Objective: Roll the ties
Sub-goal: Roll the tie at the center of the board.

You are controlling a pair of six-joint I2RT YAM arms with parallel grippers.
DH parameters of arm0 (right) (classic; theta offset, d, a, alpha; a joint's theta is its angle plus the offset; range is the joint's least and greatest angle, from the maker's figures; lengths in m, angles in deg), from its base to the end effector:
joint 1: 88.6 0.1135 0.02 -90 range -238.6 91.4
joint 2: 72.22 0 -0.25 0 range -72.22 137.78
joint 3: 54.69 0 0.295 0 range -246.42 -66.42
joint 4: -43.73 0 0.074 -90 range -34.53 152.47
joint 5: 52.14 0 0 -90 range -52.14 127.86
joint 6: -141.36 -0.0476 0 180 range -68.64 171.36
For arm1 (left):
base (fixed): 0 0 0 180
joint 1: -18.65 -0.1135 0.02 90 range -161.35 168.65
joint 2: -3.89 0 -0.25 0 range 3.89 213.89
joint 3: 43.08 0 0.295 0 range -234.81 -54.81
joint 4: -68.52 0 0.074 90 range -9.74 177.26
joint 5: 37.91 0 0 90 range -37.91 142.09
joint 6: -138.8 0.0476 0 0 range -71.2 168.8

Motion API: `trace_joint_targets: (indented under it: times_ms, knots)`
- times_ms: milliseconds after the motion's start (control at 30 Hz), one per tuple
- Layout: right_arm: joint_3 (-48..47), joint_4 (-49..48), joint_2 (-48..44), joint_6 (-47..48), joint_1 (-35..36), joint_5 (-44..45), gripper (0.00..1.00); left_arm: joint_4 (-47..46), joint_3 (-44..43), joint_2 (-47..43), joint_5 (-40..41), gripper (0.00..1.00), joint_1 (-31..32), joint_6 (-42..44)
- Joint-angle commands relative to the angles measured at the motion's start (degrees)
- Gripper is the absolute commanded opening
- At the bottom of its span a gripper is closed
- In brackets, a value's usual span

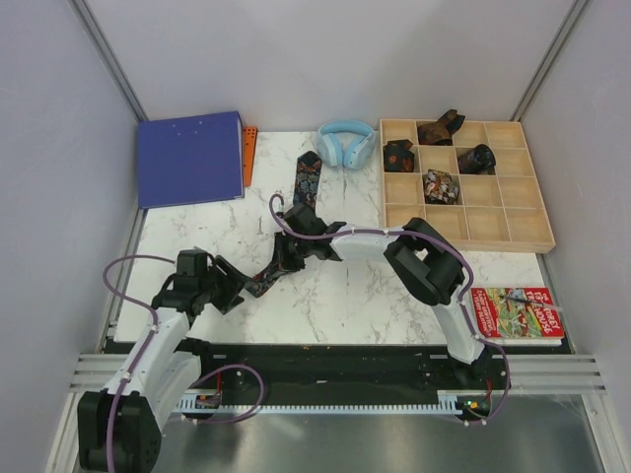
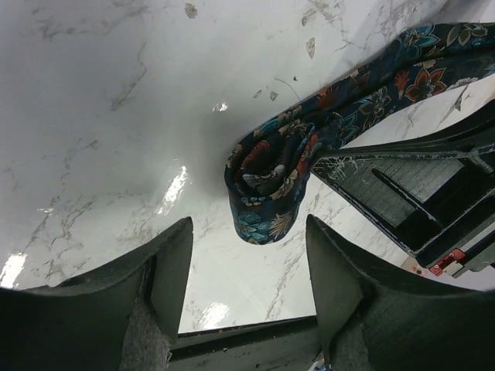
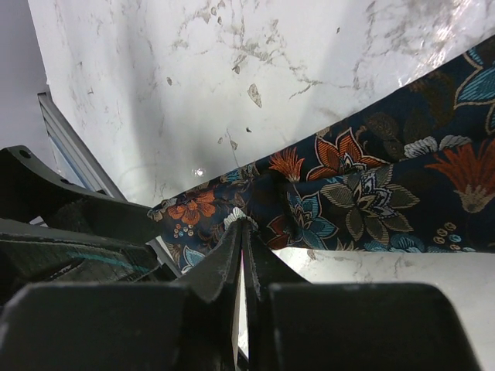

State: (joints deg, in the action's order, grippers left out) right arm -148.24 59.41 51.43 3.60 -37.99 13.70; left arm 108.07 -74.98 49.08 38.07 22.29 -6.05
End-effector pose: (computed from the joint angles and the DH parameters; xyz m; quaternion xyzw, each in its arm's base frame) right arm 0.2995 0.3954 0.0895 -0.1013 0.9037 0.4053 0.0938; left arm 0.2024 -0.0244 0.1273 -0.3715 0.8652 -0.2554 0.2194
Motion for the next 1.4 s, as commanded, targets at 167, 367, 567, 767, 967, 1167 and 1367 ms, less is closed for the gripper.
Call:
trace_joint_targets:
  times_ms: [167, 367, 567, 767, 967, 1167, 1367]
  knots:
    - [1.6, -0.8, 1.7, 0.6, -0.4, -0.1, 0.09, -7.0, -0.4, 4.5, 4.2, 0.65, 6.0, -3.2]
    - [2.6, -1.0, 1.5, 0.7, -0.5, -0.1, 0.09, -9.0, -0.1, 6.6, 7.9, 0.64, 8.4, -4.7]
    - [3.4, -2.0, 1.7, 0.4, -0.6, -0.4, 0.09, -9.9, 0.4, 6.8, 10.8, 0.66, 8.8, -6.1]
    - [3.9, -2.4, 1.9, 0.3, -0.6, -0.4, 0.09, -12.3, 1.2, 8.6, 11.6, 0.62, 9.5, -6.7]
    - [4.0, -2.5, 2.1, 0.3, -0.7, -0.5, 0.09, -13.2, 1.4, 11.5, 12.5, 0.55, 11.3, -7.6]
    - [4.7, -3.0, 2.0, 0.1, -0.7, -0.6, 0.08, -13.8, 1.4, 13.1, 13.1, 0.40, 13.0, -7.9]
    - [5.1, -3.4, 1.8, -0.7, -0.6, -0.8, 0.08, -12.6, -1.1, 15.2, 11.7, 0.17, 13.3, -4.0]
